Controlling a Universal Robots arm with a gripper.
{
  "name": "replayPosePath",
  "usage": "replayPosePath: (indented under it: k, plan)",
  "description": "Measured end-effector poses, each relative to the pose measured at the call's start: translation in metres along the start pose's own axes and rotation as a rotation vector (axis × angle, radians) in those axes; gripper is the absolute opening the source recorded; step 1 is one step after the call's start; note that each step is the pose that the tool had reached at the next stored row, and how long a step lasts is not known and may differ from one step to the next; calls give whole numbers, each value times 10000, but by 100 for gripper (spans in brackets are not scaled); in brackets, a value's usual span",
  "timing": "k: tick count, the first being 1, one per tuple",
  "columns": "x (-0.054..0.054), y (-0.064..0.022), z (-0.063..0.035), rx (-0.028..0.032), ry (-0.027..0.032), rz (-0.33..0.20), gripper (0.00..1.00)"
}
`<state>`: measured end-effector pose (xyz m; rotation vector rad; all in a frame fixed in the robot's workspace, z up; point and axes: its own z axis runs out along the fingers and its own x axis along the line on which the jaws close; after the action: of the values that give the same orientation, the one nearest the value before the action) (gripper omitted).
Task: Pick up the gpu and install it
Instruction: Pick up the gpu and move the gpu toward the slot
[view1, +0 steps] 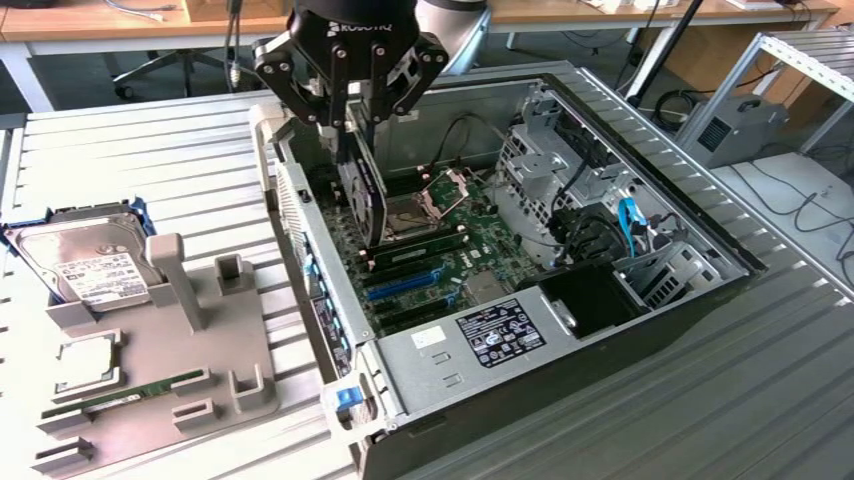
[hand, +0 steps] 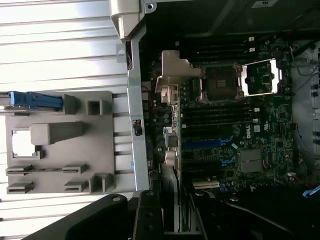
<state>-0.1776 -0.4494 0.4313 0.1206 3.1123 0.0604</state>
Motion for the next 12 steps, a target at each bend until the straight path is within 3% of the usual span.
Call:
replayPosePath:
  k: [12]
  plan:
    - [-91, 5, 63, 2, 0, 1, 27]
